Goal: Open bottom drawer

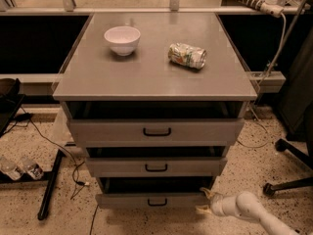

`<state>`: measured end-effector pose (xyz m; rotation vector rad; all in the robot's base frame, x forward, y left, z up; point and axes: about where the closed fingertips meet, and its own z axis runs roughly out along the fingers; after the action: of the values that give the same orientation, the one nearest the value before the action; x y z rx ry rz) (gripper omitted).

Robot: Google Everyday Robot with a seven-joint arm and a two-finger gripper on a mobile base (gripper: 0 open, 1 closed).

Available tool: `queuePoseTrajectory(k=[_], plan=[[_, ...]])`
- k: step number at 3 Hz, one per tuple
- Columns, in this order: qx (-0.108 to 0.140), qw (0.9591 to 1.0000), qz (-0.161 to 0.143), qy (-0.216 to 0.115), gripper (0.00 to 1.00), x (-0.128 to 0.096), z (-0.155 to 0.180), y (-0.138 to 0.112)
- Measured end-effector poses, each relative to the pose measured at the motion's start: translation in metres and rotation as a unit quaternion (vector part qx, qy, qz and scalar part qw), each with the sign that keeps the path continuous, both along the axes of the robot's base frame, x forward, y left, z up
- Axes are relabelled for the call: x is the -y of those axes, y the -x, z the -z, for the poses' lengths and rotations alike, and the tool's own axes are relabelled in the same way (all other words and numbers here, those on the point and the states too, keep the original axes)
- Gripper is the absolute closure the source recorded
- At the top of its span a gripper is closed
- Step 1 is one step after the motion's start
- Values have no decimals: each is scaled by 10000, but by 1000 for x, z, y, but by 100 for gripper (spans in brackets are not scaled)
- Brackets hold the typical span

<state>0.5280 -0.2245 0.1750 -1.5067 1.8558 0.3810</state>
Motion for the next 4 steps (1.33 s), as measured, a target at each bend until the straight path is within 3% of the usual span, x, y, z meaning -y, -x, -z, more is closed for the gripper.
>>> queuePoseTrajectory(k=[1,2,3,4], plan=[[0,10000,0,-1,85,3,-9,0],[0,10000,0,-1,100,4,-16,0],[0,10000,-1,-1,100,5,-18,0],[-1,10000,-1,-1,81,5,-18,0]])
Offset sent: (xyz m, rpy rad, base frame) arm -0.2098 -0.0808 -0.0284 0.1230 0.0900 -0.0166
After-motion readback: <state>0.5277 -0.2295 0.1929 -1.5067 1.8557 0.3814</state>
